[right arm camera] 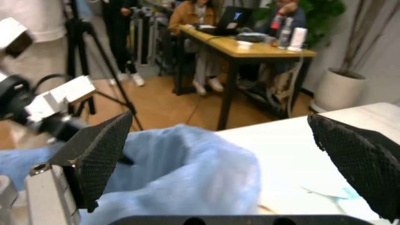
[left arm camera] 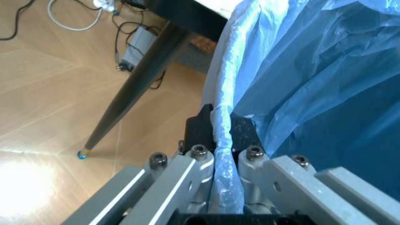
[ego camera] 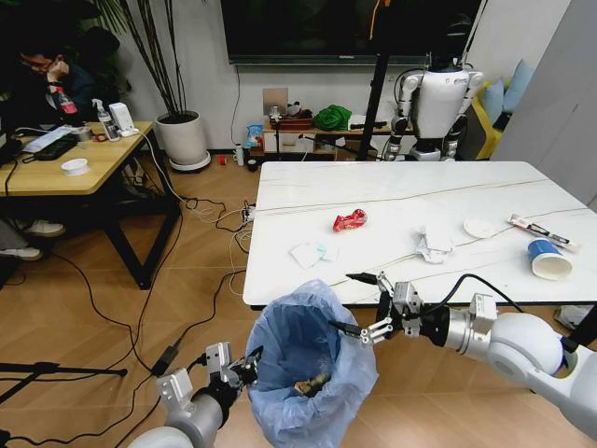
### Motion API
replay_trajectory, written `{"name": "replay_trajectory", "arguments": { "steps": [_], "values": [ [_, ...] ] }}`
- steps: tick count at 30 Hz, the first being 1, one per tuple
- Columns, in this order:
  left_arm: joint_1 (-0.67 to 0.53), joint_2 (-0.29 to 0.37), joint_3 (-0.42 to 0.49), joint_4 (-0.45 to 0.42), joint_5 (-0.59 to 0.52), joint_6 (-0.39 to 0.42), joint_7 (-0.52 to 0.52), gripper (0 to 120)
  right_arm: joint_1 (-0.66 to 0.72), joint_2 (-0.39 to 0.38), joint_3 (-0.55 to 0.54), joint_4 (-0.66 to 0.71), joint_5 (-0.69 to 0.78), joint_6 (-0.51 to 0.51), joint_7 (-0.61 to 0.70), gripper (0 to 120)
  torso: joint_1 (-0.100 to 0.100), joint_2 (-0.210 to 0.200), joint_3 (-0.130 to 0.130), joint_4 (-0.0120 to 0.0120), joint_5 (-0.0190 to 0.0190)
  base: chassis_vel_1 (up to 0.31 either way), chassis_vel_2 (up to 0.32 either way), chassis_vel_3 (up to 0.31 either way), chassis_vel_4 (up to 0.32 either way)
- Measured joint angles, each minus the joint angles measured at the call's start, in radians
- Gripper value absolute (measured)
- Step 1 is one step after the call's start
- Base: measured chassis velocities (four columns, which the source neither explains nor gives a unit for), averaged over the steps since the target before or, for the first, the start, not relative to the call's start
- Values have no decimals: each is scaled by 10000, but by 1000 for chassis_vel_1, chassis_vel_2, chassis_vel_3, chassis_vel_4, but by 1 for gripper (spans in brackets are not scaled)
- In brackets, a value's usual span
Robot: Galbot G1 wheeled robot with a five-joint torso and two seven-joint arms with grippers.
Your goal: Pick up the trash bin and place the trash from the table into it.
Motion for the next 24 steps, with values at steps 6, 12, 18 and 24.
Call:
{"name": "replay_trajectory", "arguments": {
  "steps": [6, 12, 18, 24],
  "values": [
    [360, 110, -99, -53, 150, -8, 8, 0, 225, 304, 273, -445, 415, -624, 1076, 100, 0, 0, 0, 0, 1, 0, 0, 0, 0],
    [1539, 118, -639, -481, 486, -33, 174, 0, 1989, 1633, -1264, -2334, 481, -903, 2898, 100, 0, 0, 0, 3, 3, 0, 0, 0, 0],
    [1864, -42, -907, -619, 705, -75, 239, 0, 3732, 2679, -2860, -3399, 369, -1519, 3186, 100, 0, 0, 1, -1, 2, 0, 0, 0, 0],
    [2089, 10, -1224, -759, 689, -77, 260, 0, 5101, 3670, -3907, -4529, 130, -2118, 3659, 100, 1, -1, 1, 4, 3, 0, 0, 0, 0]
  ]
}}
